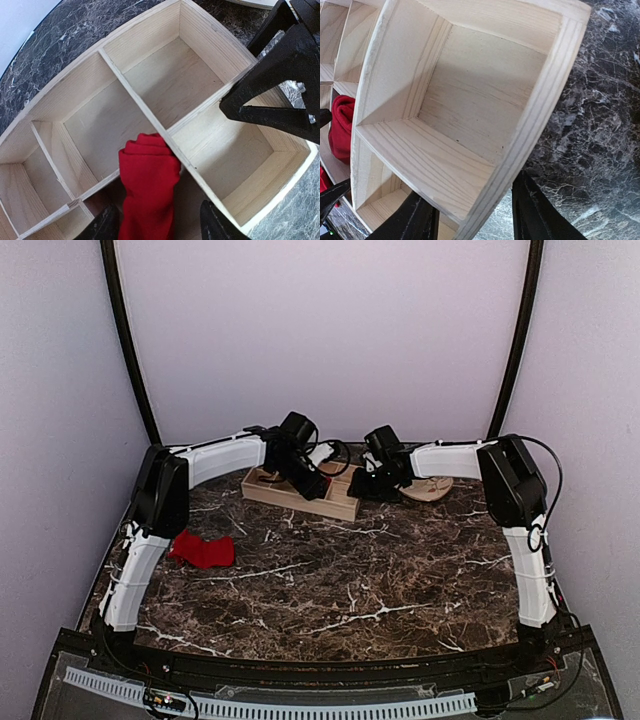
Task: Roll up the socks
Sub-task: Place the sock in the storage box.
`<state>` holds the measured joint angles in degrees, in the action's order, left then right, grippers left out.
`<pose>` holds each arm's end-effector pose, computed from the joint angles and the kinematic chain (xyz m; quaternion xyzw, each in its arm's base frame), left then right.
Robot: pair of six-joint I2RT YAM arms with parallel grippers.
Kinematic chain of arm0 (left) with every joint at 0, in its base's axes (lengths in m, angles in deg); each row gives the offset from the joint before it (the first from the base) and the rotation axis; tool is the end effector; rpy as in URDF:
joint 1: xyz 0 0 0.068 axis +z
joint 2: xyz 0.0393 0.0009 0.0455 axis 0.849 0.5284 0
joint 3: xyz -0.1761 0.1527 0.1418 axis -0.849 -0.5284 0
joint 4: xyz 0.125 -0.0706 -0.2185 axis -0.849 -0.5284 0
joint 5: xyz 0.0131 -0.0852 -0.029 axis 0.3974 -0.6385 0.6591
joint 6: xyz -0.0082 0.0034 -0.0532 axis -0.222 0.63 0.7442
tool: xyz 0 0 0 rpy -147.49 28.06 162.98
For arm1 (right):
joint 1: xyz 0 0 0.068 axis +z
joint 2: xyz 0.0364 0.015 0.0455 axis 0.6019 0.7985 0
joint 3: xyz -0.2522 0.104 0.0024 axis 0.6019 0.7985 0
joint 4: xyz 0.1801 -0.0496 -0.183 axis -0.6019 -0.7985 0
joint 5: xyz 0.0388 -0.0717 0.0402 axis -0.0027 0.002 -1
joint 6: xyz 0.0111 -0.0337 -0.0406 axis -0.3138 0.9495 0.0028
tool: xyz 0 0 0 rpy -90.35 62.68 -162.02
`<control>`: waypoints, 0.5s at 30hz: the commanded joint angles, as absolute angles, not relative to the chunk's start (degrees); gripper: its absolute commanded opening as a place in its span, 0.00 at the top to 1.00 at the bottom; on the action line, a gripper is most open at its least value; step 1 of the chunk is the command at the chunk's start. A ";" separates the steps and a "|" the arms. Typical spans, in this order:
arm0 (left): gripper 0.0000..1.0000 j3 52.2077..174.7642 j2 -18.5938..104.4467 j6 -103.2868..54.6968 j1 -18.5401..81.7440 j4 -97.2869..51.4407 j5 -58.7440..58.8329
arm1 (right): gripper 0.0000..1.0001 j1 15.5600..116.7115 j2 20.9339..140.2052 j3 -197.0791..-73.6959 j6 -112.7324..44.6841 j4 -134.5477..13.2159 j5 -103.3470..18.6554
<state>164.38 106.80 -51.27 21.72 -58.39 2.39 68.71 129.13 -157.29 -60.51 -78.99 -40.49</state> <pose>0.4350 -0.3252 0.1916 0.4252 0.8354 -0.1104 0.3304 0.4207 0.2642 0.1523 -0.0037 0.9417 0.2192 0.2554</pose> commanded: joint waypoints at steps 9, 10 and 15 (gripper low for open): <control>0.46 160.80 96.74 -47.21 22.48 -53.38 -1.86 | 0.54 68.31 126.63 -156.52 -60.87 -76.86 -40.49; 0.47 160.75 96.71 -47.06 22.50 -52.95 -2.04 | 0.54 68.31 126.66 -156.59 -60.87 -76.79 -40.55; 0.67 158.86 96.88 -46.86 22.51 -50.85 -2.11 | 0.54 68.34 126.88 -156.85 -60.99 -76.59 -40.80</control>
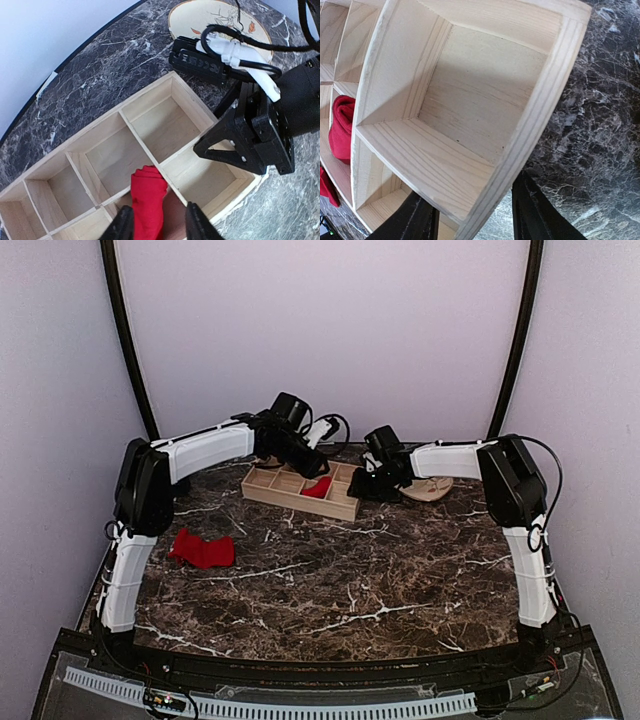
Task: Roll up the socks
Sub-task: Place the sock in the storage box.
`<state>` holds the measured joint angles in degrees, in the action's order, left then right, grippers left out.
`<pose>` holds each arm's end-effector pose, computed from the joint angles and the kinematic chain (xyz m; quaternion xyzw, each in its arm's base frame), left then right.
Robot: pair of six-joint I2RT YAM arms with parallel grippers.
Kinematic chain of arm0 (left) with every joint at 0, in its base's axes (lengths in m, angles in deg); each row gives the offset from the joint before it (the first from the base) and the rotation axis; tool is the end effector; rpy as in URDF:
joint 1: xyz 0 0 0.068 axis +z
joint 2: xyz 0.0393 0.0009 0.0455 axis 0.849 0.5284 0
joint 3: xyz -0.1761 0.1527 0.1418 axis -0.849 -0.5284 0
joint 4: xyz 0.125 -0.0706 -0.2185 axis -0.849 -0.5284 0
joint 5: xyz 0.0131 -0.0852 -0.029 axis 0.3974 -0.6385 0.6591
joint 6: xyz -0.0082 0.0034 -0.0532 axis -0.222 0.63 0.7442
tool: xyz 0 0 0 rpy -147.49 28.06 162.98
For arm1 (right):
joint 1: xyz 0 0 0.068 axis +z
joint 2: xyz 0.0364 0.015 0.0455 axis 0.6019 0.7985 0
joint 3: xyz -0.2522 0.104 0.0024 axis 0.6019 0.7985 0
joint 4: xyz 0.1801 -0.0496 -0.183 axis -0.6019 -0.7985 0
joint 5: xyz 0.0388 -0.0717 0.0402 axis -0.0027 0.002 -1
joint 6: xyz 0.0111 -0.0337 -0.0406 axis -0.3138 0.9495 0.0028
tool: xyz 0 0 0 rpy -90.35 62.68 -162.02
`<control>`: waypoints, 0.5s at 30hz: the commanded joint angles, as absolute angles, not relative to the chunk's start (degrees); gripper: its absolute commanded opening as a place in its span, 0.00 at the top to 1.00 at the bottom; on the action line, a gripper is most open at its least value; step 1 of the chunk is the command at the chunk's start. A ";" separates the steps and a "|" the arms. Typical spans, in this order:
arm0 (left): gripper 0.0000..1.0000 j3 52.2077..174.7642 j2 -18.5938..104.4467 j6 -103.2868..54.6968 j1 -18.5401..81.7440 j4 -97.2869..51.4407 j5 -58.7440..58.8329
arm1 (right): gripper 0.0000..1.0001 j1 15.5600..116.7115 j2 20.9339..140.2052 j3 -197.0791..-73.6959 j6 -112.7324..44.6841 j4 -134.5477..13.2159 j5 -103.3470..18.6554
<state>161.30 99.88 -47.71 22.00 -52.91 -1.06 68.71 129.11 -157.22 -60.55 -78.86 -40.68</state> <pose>0.4275 -0.3190 0.2441 0.3987 0.8123 -0.1605 0.3942 0.4206 0.2642 0.1523 -0.0040 0.9413 0.2209 0.2551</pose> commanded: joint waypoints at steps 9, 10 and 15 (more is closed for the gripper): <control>0.91 156.79 98.88 -46.28 24.26 -48.95 -3.84 | 0.54 68.30 127.45 -157.49 -61.14 -76.57 -41.28; 0.91 156.69 99.10 -46.15 24.26 -48.50 -3.75 | 0.54 68.28 127.46 -157.50 -61.14 -76.55 -41.29; 0.91 156.38 100.22 -45.78 24.26 -46.91 -4.37 | 0.54 68.37 127.66 -157.32 -61.20 -76.48 -41.47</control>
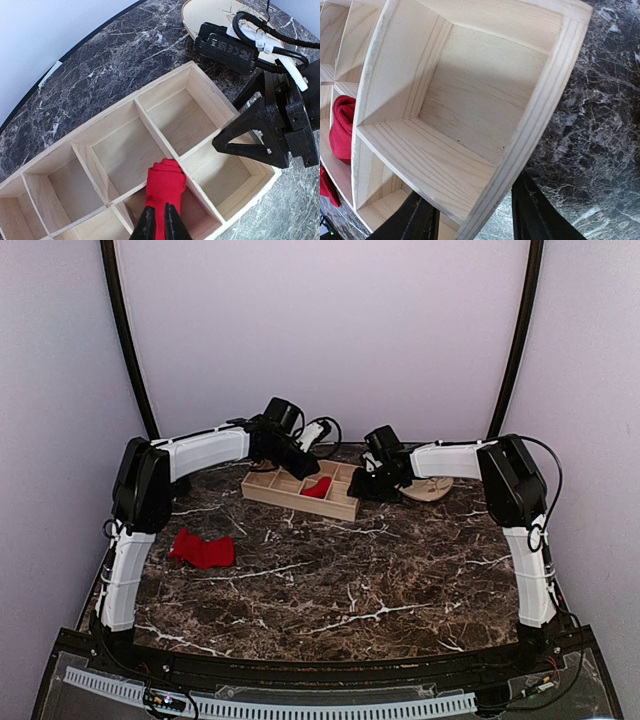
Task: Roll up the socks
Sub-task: Place the sock in the storage box, then adjust the sock in the storage box.
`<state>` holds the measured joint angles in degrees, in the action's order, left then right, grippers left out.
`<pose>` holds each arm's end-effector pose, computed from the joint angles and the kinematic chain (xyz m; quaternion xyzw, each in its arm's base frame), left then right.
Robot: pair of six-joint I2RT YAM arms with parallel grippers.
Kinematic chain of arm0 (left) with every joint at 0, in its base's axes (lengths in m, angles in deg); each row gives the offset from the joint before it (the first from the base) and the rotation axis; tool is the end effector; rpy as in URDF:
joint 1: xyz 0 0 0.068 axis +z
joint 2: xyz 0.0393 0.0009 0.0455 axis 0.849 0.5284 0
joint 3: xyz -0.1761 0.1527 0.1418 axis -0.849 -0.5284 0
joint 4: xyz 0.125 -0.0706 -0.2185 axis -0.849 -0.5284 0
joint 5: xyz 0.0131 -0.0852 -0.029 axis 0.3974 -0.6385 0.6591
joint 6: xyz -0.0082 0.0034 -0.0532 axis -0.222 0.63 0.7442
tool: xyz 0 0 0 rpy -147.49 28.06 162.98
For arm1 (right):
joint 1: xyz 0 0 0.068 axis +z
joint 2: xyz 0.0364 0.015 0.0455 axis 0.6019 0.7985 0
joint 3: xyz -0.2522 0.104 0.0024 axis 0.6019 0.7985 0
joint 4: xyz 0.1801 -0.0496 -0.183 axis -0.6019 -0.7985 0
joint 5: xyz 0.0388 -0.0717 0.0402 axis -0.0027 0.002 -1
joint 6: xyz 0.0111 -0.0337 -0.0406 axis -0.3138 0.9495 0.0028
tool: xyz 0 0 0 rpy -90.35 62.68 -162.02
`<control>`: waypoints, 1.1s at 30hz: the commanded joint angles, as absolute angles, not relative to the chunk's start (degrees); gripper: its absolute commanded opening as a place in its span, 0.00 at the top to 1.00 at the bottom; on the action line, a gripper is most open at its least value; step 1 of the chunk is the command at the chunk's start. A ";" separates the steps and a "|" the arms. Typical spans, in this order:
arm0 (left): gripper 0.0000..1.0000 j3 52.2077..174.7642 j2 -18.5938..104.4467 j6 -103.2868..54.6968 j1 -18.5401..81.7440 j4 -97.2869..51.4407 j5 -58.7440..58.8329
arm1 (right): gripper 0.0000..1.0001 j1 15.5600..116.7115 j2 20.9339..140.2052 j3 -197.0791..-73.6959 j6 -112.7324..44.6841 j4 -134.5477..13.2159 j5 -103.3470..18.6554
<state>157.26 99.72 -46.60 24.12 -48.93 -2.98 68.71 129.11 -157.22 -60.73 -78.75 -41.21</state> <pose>0.4377 -0.3036 0.2278 0.3815 0.8189 -0.1719 0.3927 0.4206 0.2646 0.1524 -0.0041 0.9408 0.2254 0.2531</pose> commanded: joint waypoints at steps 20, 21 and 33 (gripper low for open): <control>0.90 158.77 105.39 -45.12 24.26 -47.53 -6.33 | 0.70 68.47 127.14 -154.43 -60.67 -76.81 -42.88; 0.90 158.82 105.42 -45.16 24.26 -47.66 -6.29 | 0.70 68.47 127.00 -154.16 -60.69 -76.76 -42.92; 0.90 158.65 107.39 -46.09 23.21 -50.43 -6.96 | 0.72 69.39 125.38 -151.41 -60.76 -76.68 -42.81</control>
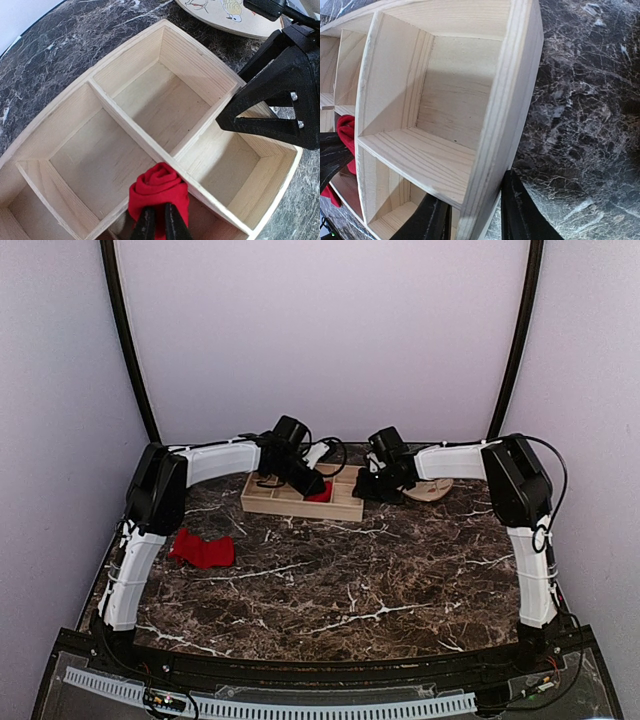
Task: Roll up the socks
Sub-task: Adjust the sock in the storage box.
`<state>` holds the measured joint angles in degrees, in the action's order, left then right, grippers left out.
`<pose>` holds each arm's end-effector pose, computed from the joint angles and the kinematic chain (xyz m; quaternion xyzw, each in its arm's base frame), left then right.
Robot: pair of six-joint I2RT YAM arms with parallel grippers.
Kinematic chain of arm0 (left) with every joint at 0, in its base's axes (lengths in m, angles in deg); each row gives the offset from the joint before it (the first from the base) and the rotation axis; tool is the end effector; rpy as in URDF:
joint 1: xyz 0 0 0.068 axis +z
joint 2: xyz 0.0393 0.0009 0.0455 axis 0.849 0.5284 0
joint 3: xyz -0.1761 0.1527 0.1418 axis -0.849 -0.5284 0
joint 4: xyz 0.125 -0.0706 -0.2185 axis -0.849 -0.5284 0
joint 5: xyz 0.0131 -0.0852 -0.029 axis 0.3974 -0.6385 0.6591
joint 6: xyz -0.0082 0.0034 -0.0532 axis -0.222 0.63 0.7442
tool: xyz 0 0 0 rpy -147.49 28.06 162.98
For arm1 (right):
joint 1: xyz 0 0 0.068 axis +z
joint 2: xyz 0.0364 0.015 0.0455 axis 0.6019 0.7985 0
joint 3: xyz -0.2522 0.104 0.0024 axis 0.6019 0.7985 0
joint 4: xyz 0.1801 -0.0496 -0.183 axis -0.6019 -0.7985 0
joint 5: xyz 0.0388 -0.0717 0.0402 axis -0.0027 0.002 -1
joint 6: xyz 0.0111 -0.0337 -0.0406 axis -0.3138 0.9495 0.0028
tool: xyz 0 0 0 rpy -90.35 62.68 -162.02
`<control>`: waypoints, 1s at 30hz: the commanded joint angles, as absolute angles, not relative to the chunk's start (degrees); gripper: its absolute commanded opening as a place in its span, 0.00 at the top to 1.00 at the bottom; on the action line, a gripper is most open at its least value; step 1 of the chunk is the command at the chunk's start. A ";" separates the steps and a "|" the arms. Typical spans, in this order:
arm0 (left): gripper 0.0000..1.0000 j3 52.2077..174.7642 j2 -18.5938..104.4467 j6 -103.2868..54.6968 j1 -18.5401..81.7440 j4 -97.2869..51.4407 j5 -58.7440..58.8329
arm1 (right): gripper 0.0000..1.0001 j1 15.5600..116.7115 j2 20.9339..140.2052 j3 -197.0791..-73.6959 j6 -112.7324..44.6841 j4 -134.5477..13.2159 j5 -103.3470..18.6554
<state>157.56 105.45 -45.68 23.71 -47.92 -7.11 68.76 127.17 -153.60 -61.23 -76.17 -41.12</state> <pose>0.4427 -0.3146 0.1795 0.3919 0.8275 -0.2023 0.3475 0.4135 0.2607 0.1521 -0.0006 0.9382 0.2299 0.2587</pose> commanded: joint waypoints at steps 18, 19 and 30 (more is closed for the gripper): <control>0.83 155.69 105.17 -45.77 21.14 -49.90 -4.05 | 0.67 69.70 123.94 -150.68 -60.96 -76.54 -42.07; 0.82 155.28 104.18 -45.80 21.13 -49.22 -3.55 | 0.66 69.68 123.93 -150.91 -60.88 -76.54 -41.99; 0.70 155.62 97.48 -45.88 21.06 -48.70 -1.60 | 0.54 69.70 122.96 -153.12 -60.50 -77.51 -40.36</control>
